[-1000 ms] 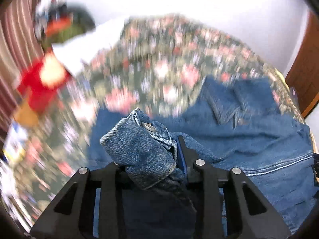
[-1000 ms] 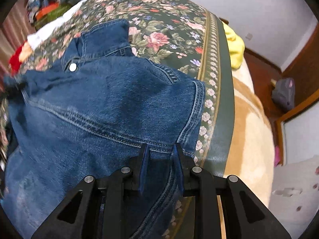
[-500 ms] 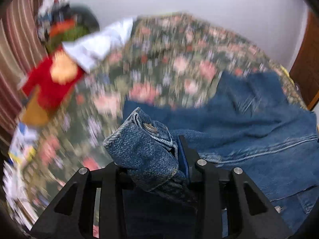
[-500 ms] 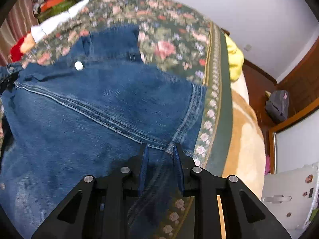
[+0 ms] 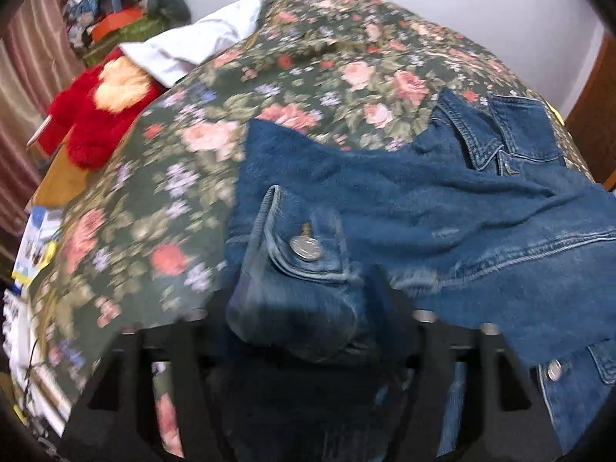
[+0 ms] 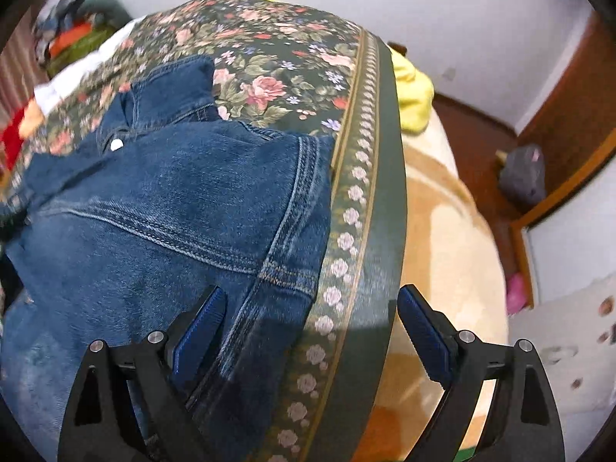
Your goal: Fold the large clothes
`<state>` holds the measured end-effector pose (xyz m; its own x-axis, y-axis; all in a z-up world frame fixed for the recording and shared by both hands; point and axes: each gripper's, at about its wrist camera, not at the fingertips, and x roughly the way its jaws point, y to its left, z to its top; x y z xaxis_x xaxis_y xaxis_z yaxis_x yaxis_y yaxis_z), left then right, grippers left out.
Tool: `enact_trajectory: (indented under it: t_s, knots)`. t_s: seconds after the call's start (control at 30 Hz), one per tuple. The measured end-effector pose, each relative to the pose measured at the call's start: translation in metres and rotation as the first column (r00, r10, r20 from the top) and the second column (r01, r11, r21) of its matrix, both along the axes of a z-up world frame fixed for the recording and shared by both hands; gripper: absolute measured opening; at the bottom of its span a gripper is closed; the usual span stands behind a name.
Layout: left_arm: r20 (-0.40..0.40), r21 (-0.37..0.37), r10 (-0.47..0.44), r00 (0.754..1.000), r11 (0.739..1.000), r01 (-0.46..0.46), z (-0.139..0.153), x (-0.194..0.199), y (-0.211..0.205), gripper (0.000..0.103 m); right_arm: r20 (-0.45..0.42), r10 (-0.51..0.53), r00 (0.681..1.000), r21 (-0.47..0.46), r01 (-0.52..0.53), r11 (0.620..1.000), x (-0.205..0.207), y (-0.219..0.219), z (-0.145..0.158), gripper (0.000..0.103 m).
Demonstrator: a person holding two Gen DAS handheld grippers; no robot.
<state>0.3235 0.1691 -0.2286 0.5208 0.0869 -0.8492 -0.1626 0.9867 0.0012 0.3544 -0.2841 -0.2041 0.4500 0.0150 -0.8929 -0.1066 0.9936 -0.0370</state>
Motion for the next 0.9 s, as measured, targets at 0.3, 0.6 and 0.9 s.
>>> enact_trajectory:
  t_s: [0.3, 0.6, 0.9]
  knots:
    - [0.033, -0.037, 0.07, 0.997, 0.997, -0.069, 0.03, -0.005, 0.049, 0.082, 0.045, -0.041, 0.998, 0.226, 0.03, 0.974, -0.002, -0.02, 0.031, 0.09]
    - [-0.035, -0.225, 0.067, 0.997, 0.972, -0.073, 0.01, 0.054, 0.067, 0.082, -0.024, -0.101, 0.995, 0.428, 0.102, 0.898, 0.047, -0.038, 0.023, 0.089]
    - [-0.038, -0.267, 0.027, 0.999, 0.963, -0.036, -0.008, 0.098, 0.07, 0.082, -0.115, -0.126, 0.985, 0.479, 0.166, 0.862, 0.096, -0.041, -0.022, 0.056]
